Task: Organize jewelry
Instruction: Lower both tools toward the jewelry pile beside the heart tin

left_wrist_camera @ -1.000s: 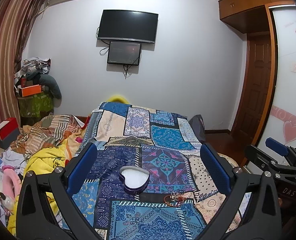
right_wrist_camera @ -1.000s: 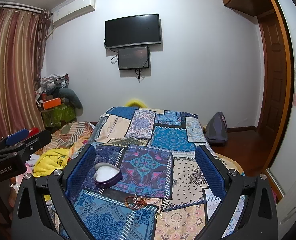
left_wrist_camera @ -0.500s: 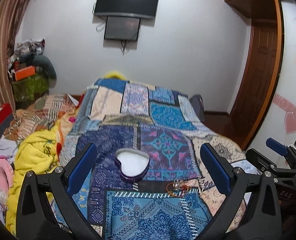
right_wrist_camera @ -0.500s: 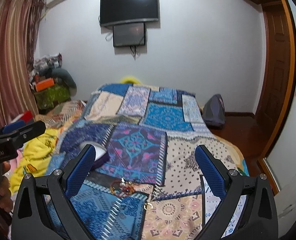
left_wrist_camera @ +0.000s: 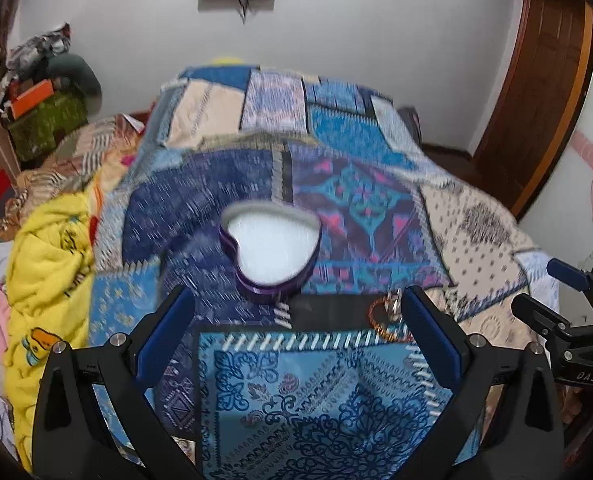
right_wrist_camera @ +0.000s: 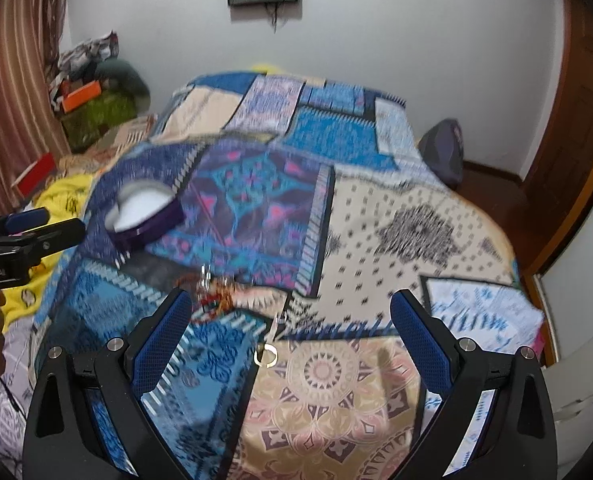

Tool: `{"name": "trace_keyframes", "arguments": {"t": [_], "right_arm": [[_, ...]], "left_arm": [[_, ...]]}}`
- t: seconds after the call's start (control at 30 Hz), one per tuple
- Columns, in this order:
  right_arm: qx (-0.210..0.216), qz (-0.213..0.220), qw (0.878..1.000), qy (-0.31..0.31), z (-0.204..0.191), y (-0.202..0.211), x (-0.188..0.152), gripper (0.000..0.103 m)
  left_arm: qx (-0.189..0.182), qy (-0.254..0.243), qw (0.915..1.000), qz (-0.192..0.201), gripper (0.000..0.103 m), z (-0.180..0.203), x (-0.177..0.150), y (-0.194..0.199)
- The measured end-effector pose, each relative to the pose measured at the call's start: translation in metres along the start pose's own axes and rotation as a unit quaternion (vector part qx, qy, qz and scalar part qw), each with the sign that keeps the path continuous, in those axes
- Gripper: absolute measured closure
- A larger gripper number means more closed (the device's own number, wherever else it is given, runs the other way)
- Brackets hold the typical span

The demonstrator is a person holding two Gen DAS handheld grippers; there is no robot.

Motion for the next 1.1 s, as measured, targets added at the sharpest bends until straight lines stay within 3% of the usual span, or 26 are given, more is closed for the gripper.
{"name": "trace_keyframes", "arguments": {"t": [0.23, 0.37, 0.6, 0.8, 1.03, 1.1], "right_arm": [[0.039, -0.049, 0.998, 0.013, -0.008, -0.026, -0.019, 0.022], [0.062, -0.07, 0.995, 0.019, -0.015, -0.035, -0.03, 0.035], [0.086, -0.099, 0.991, 0.022, -0.019, -0.05, -0.042, 0.056], [0.097, -0.114, 0.989, 0.0, -0.01, -0.056, -0.047, 0.063], [0.102, -0.114, 0.988, 0.0, -0.011, -0.058, -0.049, 0.063], [0.101, -0.113, 0.988, 0.003, -0.013, -0.058, -0.05, 0.063]], "left_arm": [[-0.037, -0.025, 0.996, -0.077, 0.0, 0.021, -0.025, -0.041], [-0.039, -0.048, 0.9938, -0.092, 0.0, 0.036, -0.035, -0.054], [-0.062, -0.08, 0.988, -0.116, 0.029, 0.053, -0.045, -0.066], [-0.084, -0.086, 0.9835, -0.135, 0.057, 0.061, -0.051, -0.074], [-0.097, -0.075, 0.982, -0.144, 0.061, 0.067, -0.048, -0.081], [-0.095, -0.069, 0.9821, -0.147, 0.068, 0.066, -0.046, -0.085]]}}
Point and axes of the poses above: each gripper's, at about its wrist camera, not at the fingertips, and y roughly against the way its jaws point, z to its right, x to its top, the point moved 8 cm from there along -y, roughly the way its jaws point, and after that the axes turned 3 degrees about -x, right-handed, at the moved point
